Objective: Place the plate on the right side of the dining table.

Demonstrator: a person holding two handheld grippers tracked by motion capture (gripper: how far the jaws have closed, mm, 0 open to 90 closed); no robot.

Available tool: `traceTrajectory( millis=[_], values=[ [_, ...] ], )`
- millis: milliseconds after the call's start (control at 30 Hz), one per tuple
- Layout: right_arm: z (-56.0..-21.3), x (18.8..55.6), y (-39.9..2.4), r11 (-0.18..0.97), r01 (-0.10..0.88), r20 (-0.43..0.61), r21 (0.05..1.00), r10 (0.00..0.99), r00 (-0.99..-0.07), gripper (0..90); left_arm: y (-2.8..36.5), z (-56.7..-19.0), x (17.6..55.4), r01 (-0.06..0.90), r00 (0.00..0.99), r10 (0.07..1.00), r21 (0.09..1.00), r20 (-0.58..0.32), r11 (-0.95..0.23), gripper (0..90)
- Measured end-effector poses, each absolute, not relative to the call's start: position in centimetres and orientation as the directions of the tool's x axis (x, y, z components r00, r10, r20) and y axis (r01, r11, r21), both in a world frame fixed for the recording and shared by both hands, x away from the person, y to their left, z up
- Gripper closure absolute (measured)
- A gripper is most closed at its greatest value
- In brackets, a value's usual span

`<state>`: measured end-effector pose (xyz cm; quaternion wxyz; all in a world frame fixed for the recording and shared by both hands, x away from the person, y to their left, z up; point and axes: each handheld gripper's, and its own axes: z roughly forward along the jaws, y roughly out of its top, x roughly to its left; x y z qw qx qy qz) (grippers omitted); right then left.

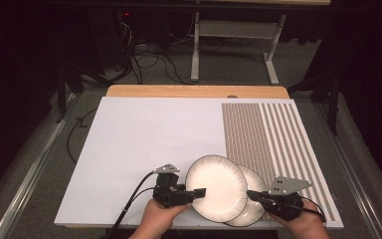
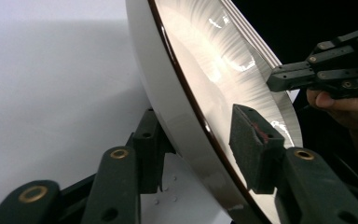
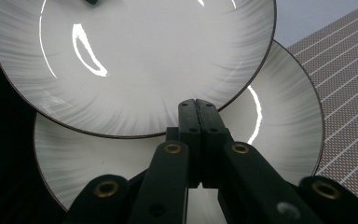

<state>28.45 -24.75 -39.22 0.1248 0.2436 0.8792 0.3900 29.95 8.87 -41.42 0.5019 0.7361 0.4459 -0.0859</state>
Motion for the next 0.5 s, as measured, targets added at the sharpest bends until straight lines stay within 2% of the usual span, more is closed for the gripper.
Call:
traceTrajectory(
  millis=[500],
  values=[
    [-38.44, 28.37, -25.7, 0.513, 0.318, -0.023, 0.797, 0.552, -0.834, 90.0, 9.75, -42.04, 30.17, 0.783, 0.534, 0.5, 0.622, -0.682, 0.012, 69.1]
  ],
)
